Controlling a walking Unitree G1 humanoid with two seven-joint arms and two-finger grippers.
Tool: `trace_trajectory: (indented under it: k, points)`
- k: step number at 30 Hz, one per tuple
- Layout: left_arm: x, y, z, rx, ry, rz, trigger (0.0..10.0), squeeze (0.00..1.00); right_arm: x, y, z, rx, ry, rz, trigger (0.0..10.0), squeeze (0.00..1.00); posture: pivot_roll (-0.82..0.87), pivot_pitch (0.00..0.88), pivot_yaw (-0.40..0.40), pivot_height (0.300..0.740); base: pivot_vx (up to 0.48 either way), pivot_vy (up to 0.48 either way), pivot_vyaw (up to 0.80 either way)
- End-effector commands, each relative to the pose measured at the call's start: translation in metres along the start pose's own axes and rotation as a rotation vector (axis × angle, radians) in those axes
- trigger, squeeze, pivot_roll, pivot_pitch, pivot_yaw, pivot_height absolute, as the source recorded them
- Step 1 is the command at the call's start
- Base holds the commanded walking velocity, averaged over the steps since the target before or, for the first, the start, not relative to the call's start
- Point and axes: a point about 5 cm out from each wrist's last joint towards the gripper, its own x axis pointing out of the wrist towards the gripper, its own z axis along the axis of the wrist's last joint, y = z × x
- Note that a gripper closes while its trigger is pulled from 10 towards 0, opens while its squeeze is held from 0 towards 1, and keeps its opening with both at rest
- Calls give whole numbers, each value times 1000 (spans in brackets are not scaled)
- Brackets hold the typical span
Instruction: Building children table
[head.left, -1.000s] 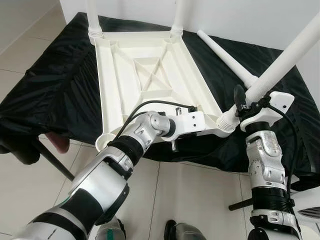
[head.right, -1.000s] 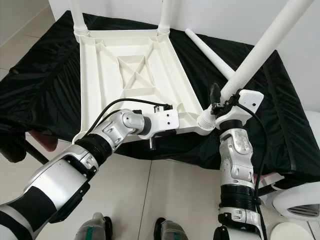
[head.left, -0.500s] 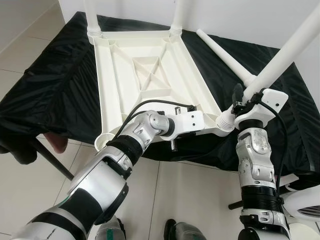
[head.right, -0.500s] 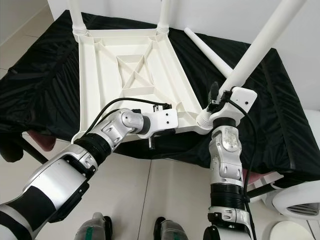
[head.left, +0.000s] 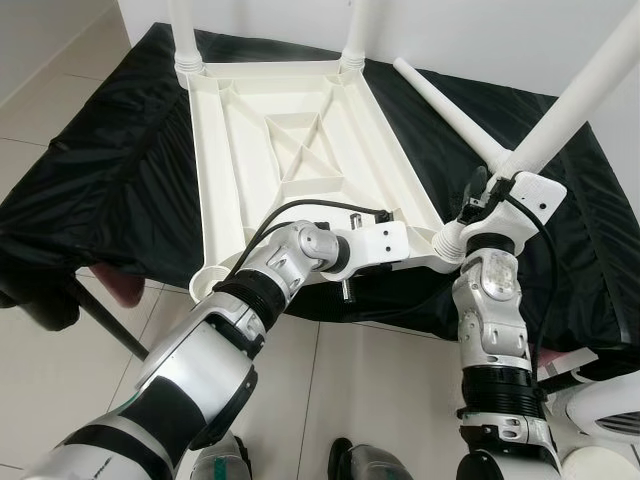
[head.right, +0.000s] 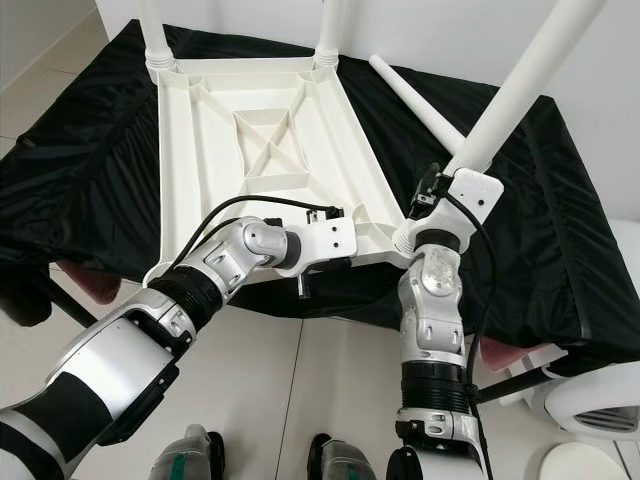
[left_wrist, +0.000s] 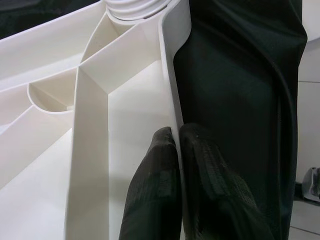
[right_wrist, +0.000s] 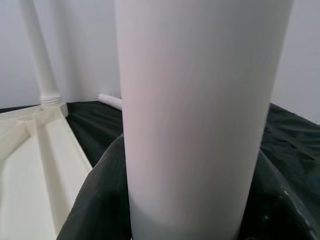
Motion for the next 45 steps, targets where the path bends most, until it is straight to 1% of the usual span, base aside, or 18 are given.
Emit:
trace_trajectory:
  k: [1,2,3,5,9,13,27,28,29,30,31,45]
  points:
    - [3,-9,-17,-16,93,-20,10000,0,-9,-7,-29,-42,145,-73,10000,0,45,89,-50,740,0,0,0]
    - [3,-9,-17,-16,94,-19,10000,0,-9,-9,-29,-52,145,-106,10000,0,46,89,-49,740,0,0,0]
    - [3,-9,-17,-16,94,-19,10000,0,-9,-9,-29,-52,145,-106,10000,0,46,89,-49,740,0,0,0]
    - [2,-8,-18,-16,94,-20,10000,0,-9,-12,-29,-62,145,-148,10000,0,47,88,-49,740,0,0,0]
    - [2,-8,-18,-16,95,-20,10000,0,-10,-12,-28,-64,145,-160,10000,0,47,88,-49,740,0,0,0]
    - [2,-8,-17,-15,95,-18,10000,0,-12,-13,-24,-76,120,-227,10000,0,48,87,-50,740,0,0,0]
    - [2,-7,-17,-13,95,-19,10000,0,-12,-13,-22,-74,109,-226,10000,0,46,79,-48,740,0,0,0]
    - [2,-8,-17,-13,95,-19,10000,0,-12,-13,-22,-74,108,-226,10000,365,46,78,-48,740,0,0,0]
    - [2,-8,-17,-13,95,-19,10000,0,-12,-13,-22,-74,108,-226,10000,365,46,78,-48,740,0,0,0]
    - [2,-8,-17,-12,95,-20,10000,0,-12,-14,-22,-72,107,-226,10000,855,45,76,-47,740,0,0,0]
    - [2,-8,-17,-10,95,-21,10000,0,-12,-13,-22,-62,106,-210,10000,1000,44,76,-47,740,0,0,0]
    - [3,-8,-15,-8,91,-20,10000,0,-10,-10,-21,-62,94,-130,10000,1000,42,63,-52,740,0,0,0]
